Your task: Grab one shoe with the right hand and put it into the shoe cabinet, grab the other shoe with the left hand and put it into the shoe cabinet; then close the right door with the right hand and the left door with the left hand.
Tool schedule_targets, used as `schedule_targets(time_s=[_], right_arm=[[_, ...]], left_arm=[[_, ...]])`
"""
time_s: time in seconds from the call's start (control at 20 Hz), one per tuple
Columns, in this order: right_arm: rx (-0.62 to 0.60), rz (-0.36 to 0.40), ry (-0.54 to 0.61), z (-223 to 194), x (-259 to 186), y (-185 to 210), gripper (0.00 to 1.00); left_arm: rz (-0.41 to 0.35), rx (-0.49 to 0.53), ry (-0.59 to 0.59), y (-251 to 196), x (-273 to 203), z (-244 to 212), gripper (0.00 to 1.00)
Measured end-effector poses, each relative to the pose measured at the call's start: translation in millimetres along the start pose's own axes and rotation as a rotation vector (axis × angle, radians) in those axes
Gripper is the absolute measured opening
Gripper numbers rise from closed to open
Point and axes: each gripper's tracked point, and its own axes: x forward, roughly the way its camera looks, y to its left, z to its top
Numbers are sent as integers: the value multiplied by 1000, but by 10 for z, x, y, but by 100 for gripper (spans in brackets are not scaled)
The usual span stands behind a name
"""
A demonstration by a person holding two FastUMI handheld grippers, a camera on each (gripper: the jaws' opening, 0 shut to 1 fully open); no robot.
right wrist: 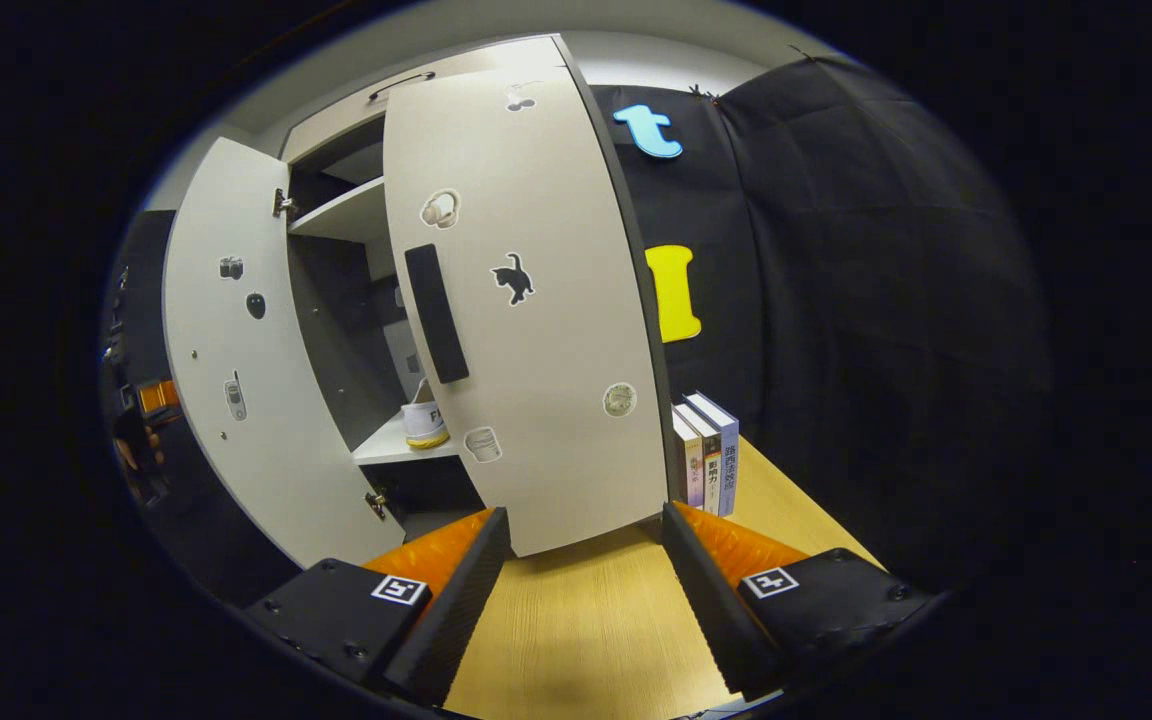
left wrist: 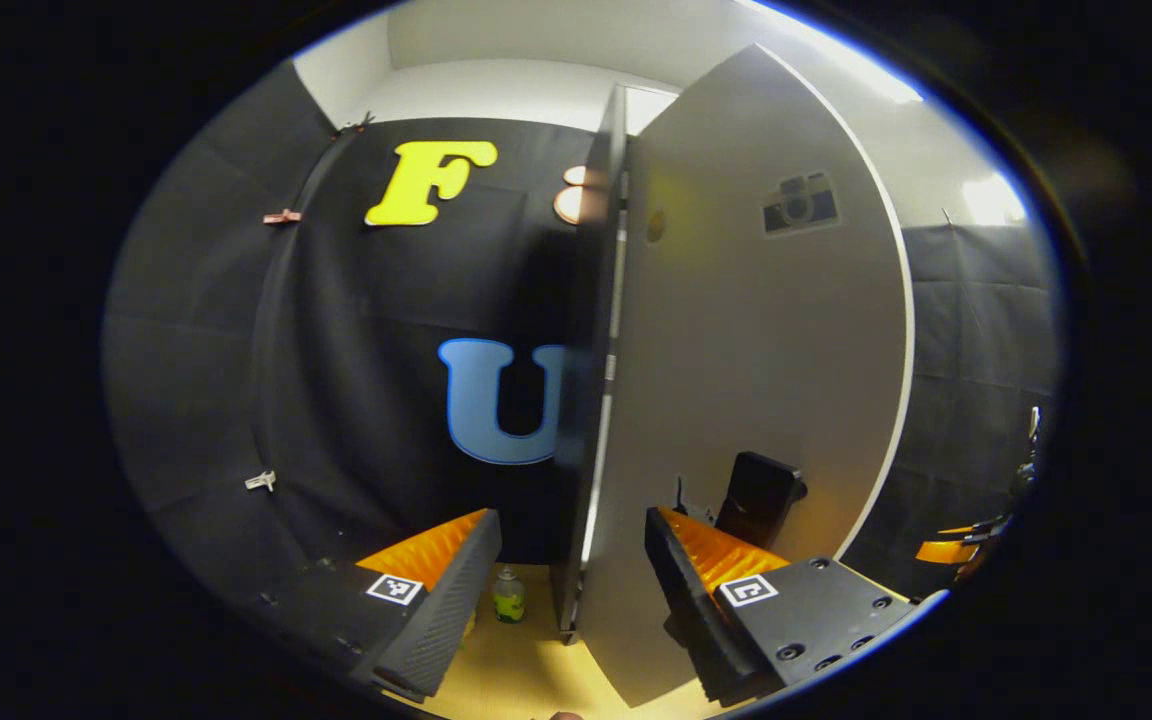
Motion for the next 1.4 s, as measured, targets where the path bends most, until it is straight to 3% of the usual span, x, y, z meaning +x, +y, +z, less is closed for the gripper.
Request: schedule_targets(time_s=[0.15,0.3,0.35,0.4,0.6,1.0,1.4], right_arm=[[11,-1,0,39,11,-115,98],[3,-11,-28,193,14,-301,98],[2,-12,-37,273,-33,-365,98],[3,-11,-44,325,-26,-410,98],[-12,-13,-84,541,-60,-568,98],[-50,20,-143,696,-183,-558,98],[-57,73,-169,631,-229,-281,98]], left_arm=[[10,49,4,-424,79,-6,87],[-25,-9,-22,-967,269,5,91],[-47,-23,-28,-1126,348,15,88],[-51,-36,-27,-1257,418,9,94],[-20,-114,-11,-1537,421,-235,93],[112,-93,-19,-1341,-205,-591,95],[217,-87,-70,-1177,-805,-749,95]])
